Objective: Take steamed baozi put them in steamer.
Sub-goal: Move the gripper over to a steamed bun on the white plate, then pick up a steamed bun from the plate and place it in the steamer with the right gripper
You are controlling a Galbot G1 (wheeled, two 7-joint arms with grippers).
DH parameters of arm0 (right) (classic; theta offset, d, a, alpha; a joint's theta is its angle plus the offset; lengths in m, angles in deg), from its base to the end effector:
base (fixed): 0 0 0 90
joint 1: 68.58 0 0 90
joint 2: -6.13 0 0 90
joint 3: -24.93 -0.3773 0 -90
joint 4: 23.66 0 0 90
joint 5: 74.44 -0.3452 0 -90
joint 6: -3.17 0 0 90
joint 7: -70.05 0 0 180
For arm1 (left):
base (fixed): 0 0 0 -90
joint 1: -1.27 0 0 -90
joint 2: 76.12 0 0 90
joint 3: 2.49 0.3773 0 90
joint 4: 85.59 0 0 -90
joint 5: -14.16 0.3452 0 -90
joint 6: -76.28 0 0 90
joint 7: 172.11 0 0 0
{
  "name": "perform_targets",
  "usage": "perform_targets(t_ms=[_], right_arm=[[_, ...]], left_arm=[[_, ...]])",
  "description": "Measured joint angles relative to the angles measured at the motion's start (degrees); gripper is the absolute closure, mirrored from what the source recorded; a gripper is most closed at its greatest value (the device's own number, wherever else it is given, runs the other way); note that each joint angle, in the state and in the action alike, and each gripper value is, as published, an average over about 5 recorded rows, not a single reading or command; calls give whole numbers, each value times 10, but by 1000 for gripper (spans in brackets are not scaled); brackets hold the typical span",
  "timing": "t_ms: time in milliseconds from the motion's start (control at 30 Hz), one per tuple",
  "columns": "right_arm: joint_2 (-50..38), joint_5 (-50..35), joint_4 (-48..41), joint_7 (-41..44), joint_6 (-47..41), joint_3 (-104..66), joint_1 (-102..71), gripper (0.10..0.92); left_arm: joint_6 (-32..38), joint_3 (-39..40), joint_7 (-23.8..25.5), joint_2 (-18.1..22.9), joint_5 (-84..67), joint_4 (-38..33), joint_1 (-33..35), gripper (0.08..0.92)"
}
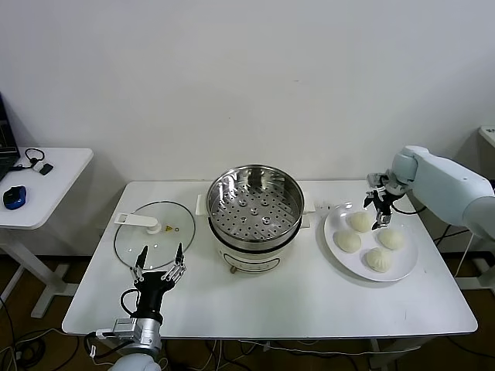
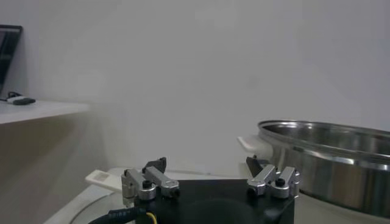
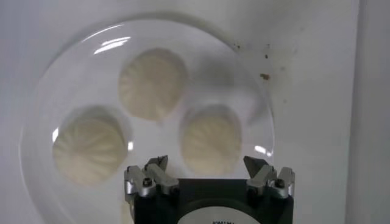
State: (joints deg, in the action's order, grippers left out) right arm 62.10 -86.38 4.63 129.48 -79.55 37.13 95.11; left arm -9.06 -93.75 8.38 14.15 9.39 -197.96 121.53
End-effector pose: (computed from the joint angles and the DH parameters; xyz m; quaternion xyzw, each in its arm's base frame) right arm 0.6181 -0.2487 -0.2169 0.4701 -0.5447 0.5280 0.4511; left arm 0.1517 0.0059 -0.3733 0.0110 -0.9988 0.0383 0.0276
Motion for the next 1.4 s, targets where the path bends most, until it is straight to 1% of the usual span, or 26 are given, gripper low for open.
perform_targets(t_ms=[367, 633, 733, 833, 900, 1167, 1400], right_arm=[[25, 27, -52, -7, 27, -46, -28, 203], [36, 40, -75, -6, 36, -65, -35, 203], [39, 43, -80, -4, 37, -69, -36, 244], [41, 45, -83, -1, 38, -72, -37, 313], [42, 46, -86, 1, 38, -74, -39, 339], [42, 49, -86, 6, 40, -73, -37, 357], [30, 38, -62, 11, 36, -52, -21, 379]], left_arm=[[4, 1, 0, -1, 0, 8, -4, 177], [6, -2, 0, -3, 0, 10, -5, 177], [7, -3, 0, -3, 0, 10, -6, 177], [8, -3, 0, -3, 0, 10, -6, 177], [8, -3, 0, -3, 0, 11, -6, 177], [8, -4, 0, -3, 0, 9, -6, 177], [8, -5, 0, -3, 0, 6, -5, 177]])
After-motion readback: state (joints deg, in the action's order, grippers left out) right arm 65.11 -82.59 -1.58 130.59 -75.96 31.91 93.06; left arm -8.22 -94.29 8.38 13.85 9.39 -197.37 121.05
